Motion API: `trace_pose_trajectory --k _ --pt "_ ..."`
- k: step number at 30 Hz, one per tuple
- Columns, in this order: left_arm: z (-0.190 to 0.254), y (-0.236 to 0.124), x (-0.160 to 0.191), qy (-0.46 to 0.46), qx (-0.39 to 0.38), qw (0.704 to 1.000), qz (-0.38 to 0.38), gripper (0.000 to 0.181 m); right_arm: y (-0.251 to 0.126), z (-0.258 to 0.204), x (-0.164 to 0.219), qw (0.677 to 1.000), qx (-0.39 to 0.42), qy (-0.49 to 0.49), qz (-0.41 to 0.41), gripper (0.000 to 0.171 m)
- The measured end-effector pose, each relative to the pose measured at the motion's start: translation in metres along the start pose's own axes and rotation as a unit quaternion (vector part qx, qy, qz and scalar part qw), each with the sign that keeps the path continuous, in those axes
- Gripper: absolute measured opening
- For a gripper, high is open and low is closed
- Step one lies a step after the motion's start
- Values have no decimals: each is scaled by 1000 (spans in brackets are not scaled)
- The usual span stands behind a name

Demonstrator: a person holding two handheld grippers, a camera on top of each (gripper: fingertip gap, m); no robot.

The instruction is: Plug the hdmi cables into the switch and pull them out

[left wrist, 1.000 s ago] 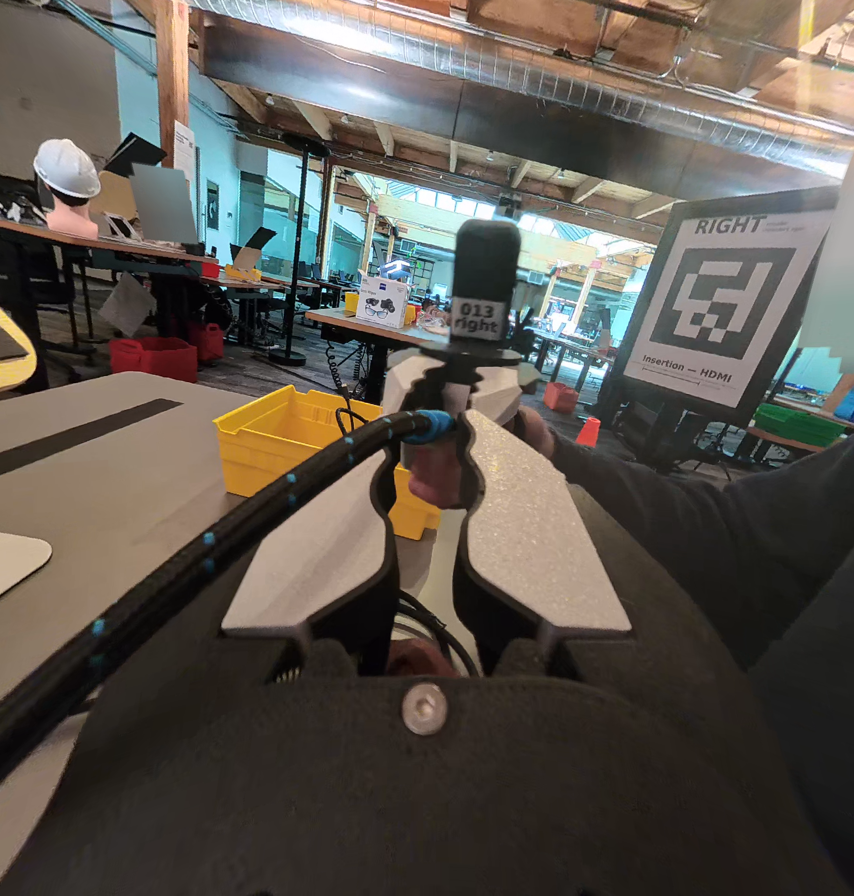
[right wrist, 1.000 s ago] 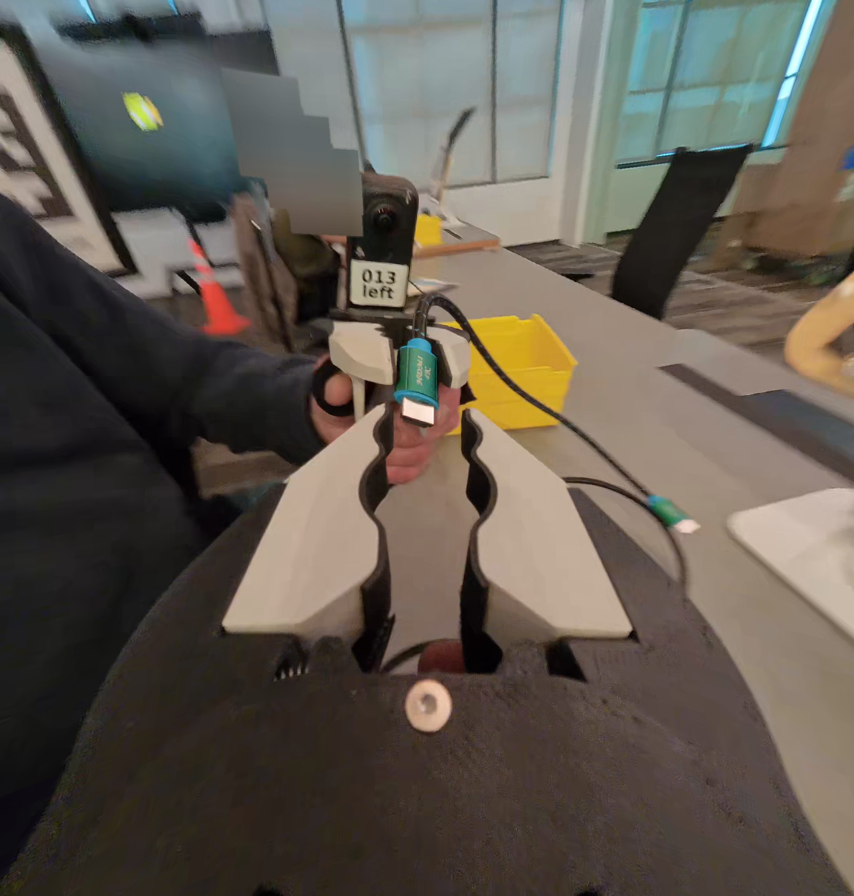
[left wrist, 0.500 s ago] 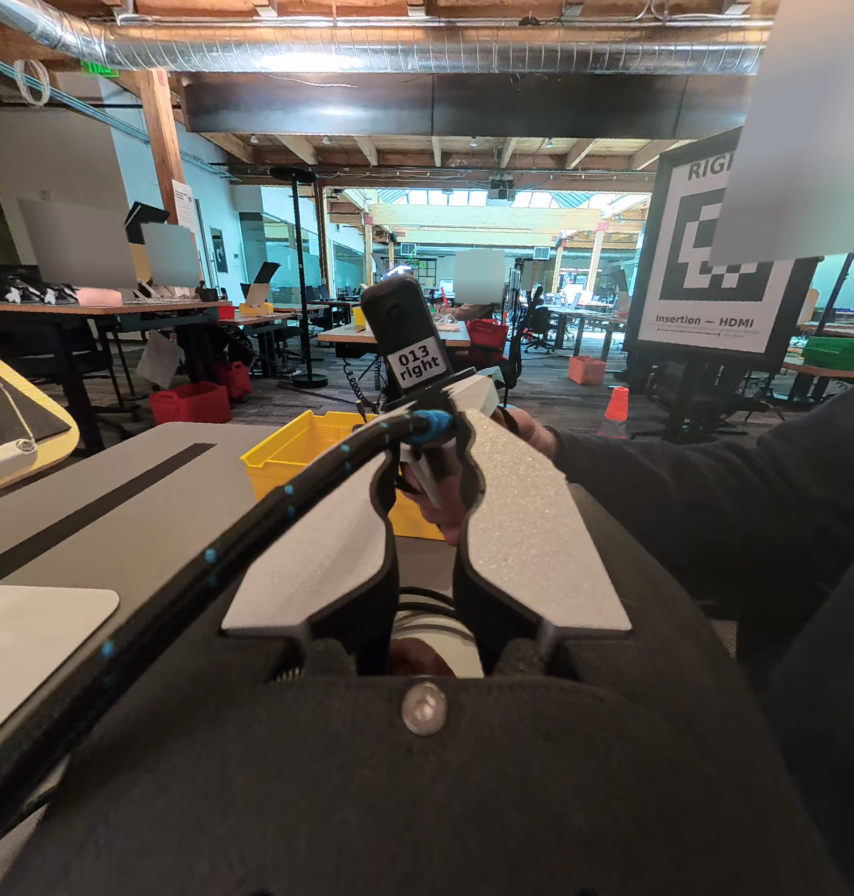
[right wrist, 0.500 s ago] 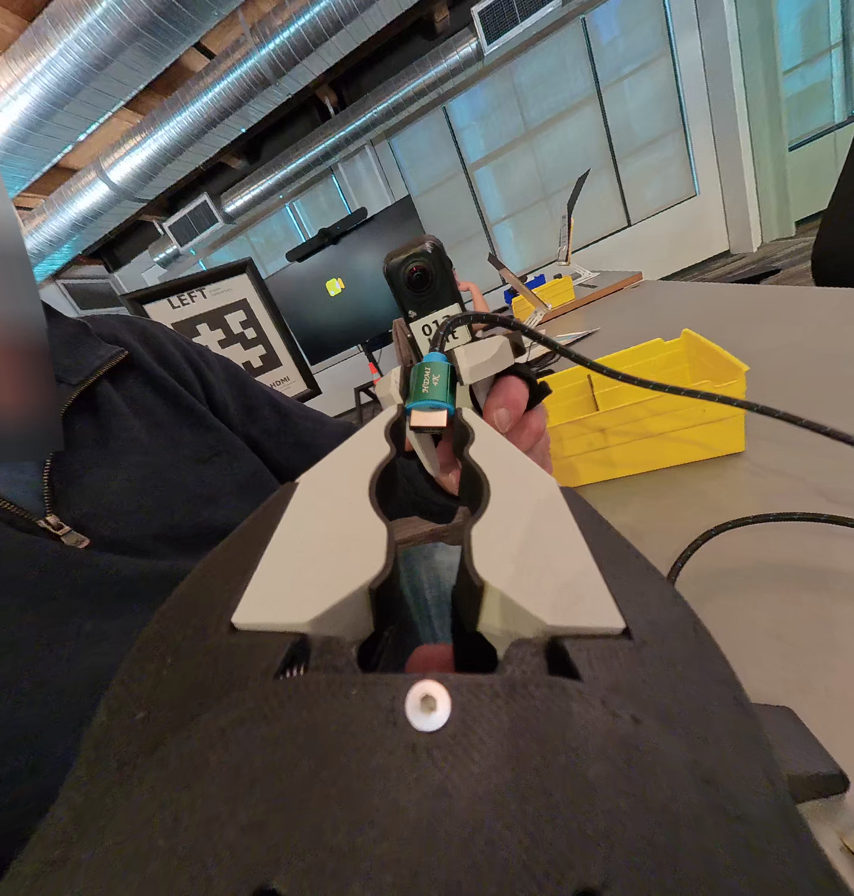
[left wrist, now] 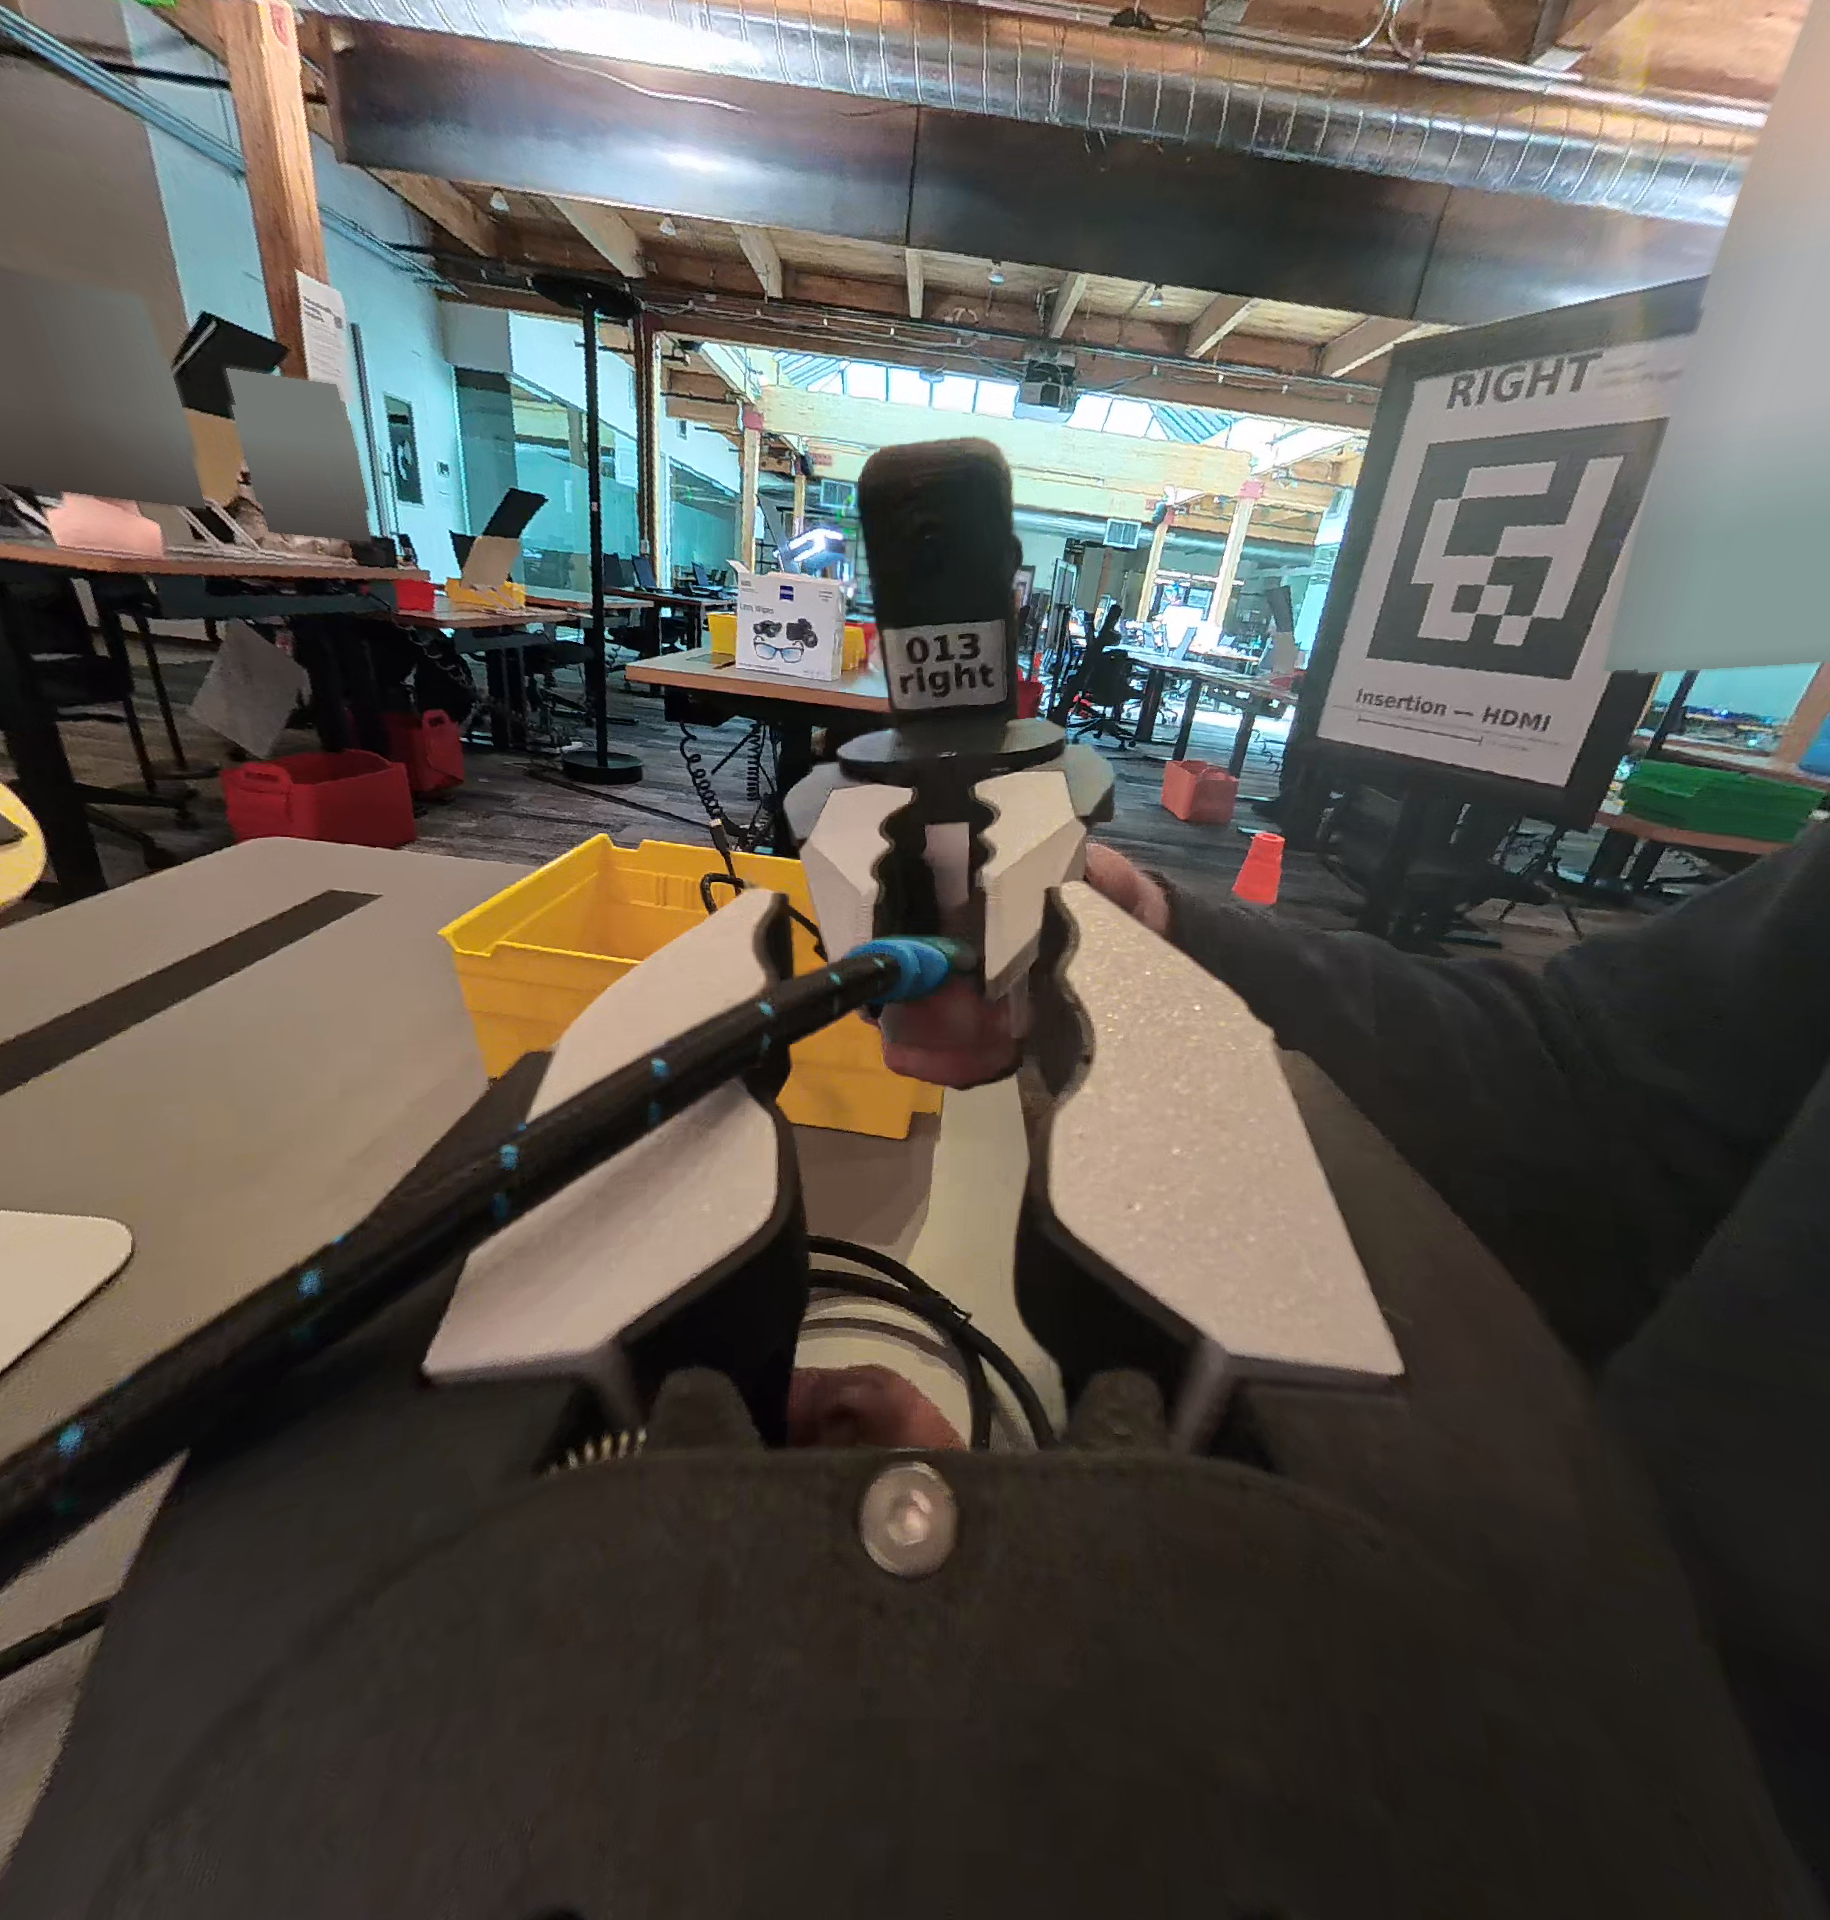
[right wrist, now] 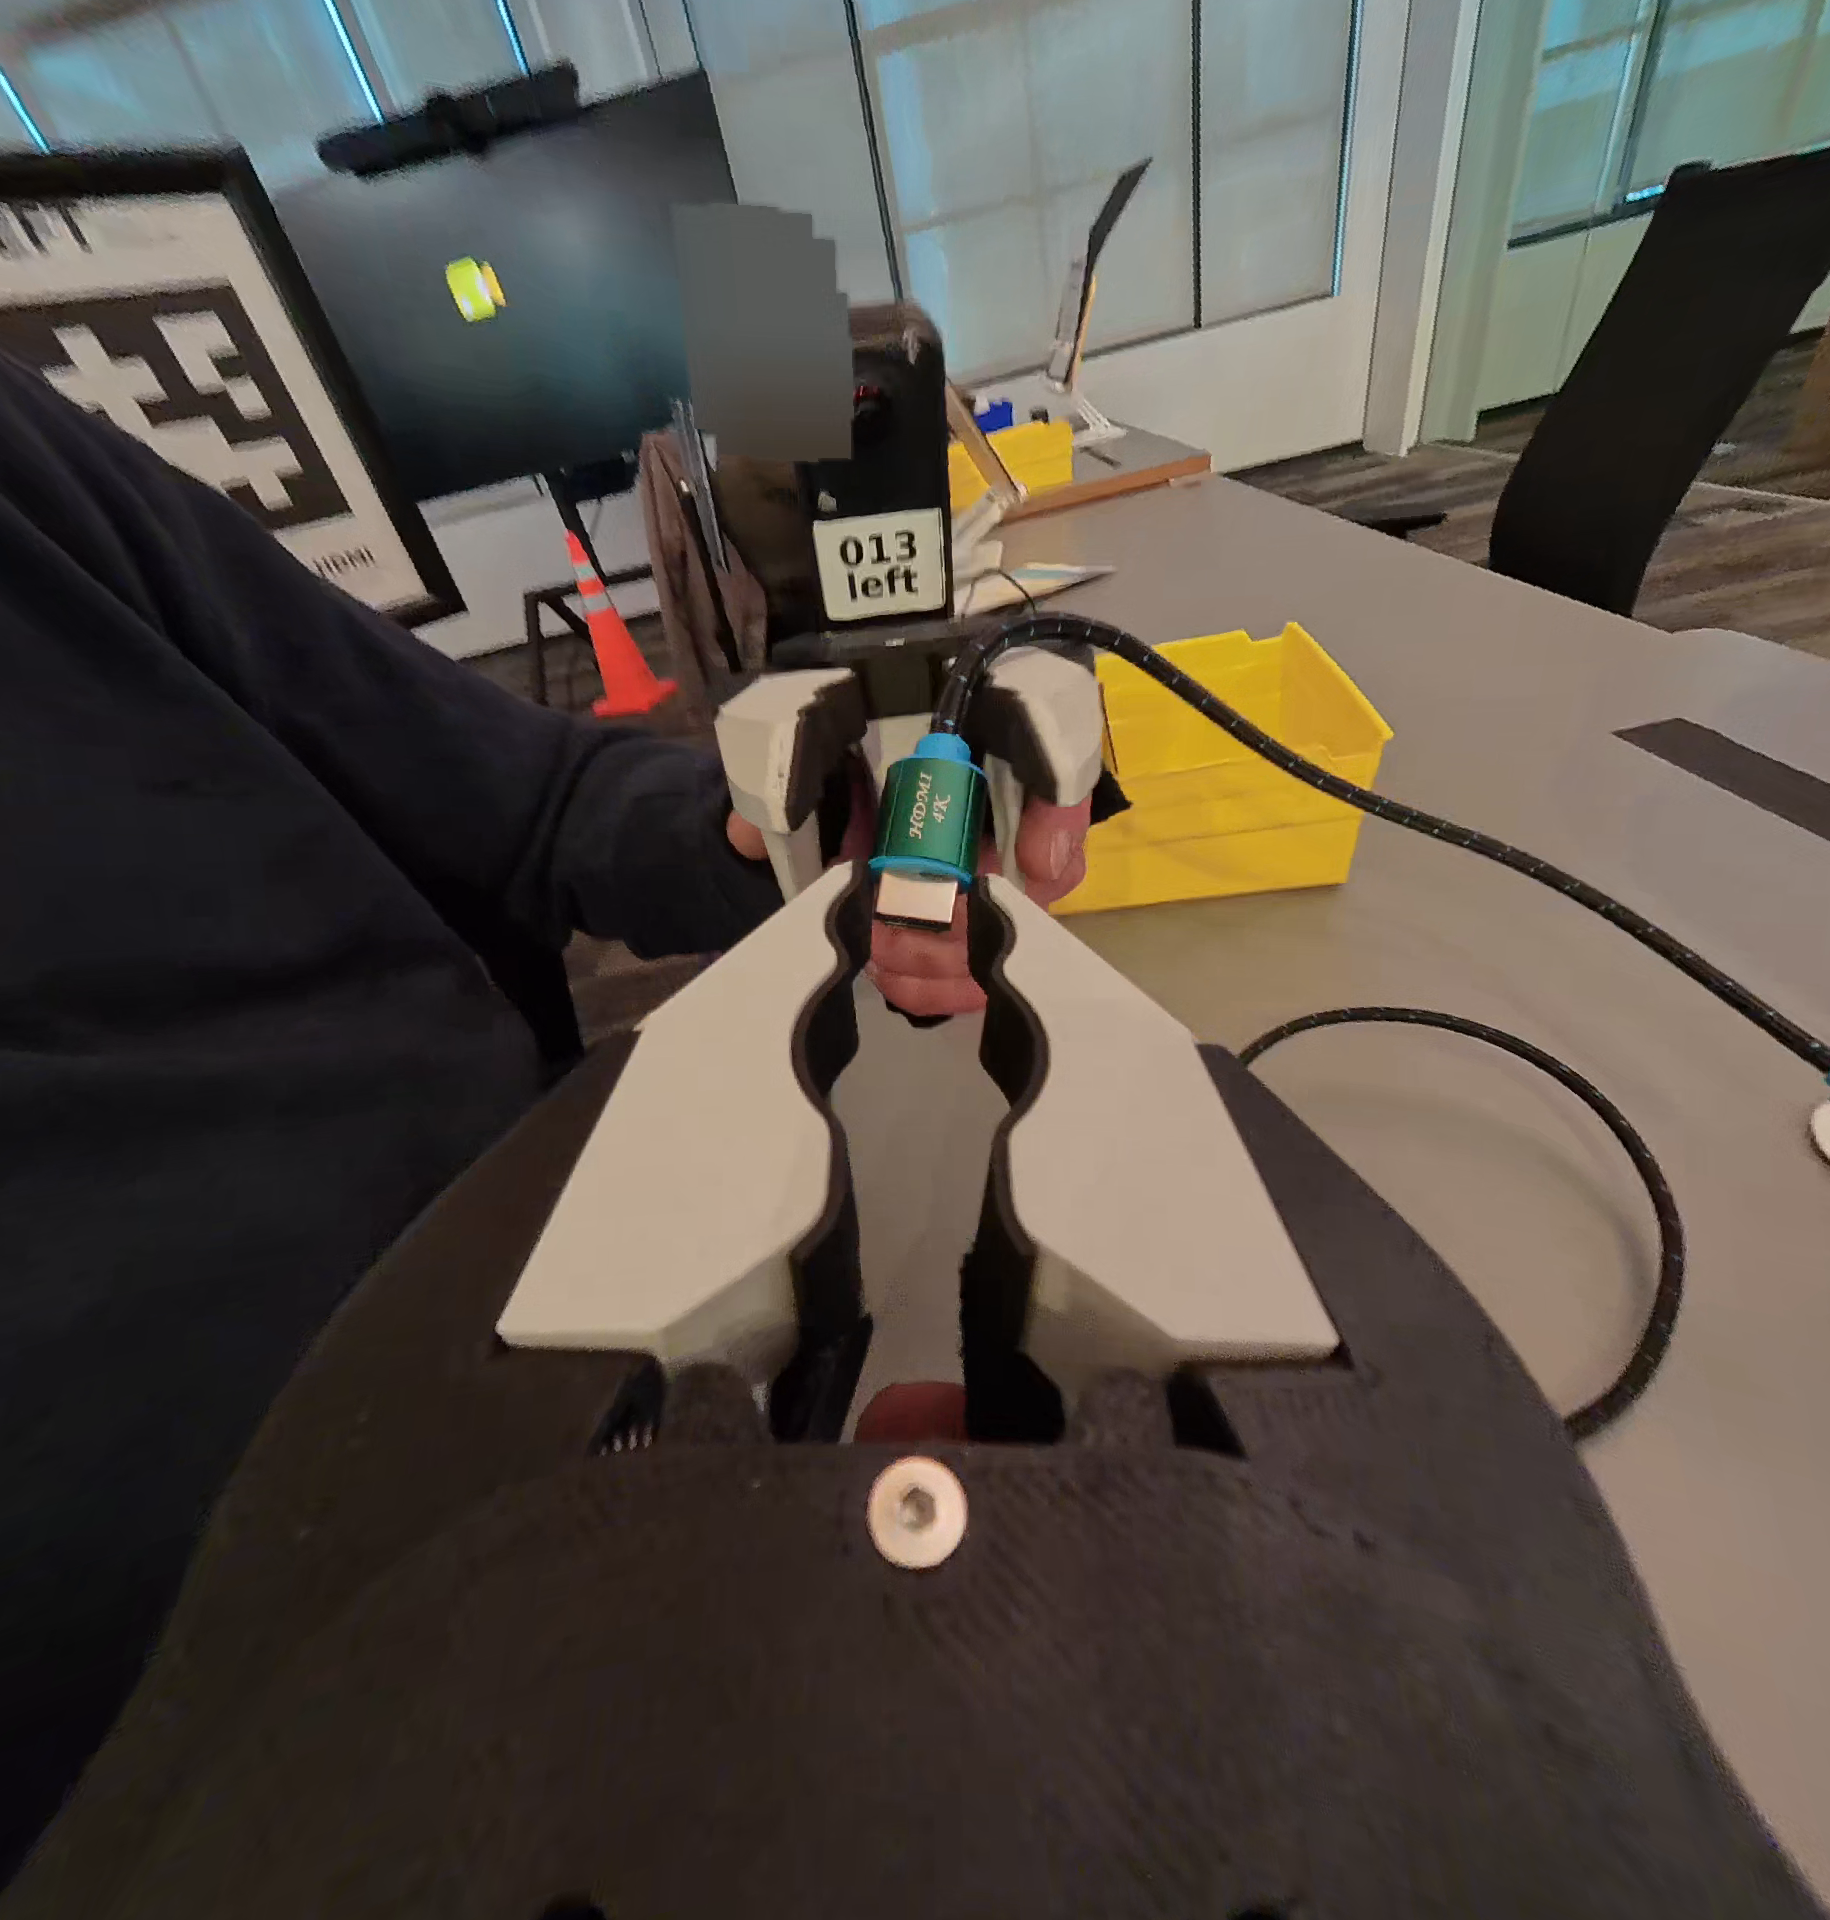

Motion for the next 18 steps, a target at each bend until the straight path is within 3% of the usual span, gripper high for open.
trace_pose_trajectory --k 11,18 --pt "-4 7 15 -58 8 998 -21 80 8 -11 2 999 -11 -26 -44 17" --pt "-4 2 8 -33 11 999 2 52 3 -10 5 998 -6 -18 -57 17"
Point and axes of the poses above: each gripper's, where its closed fingertips meet, y out along the fingers, x out of its underside, z = x × y across the jaws, the point moved 2 cm from there along -y, back along the fingers, and after that the axes turned 12 degrees about -x, right-handed, at the moved point
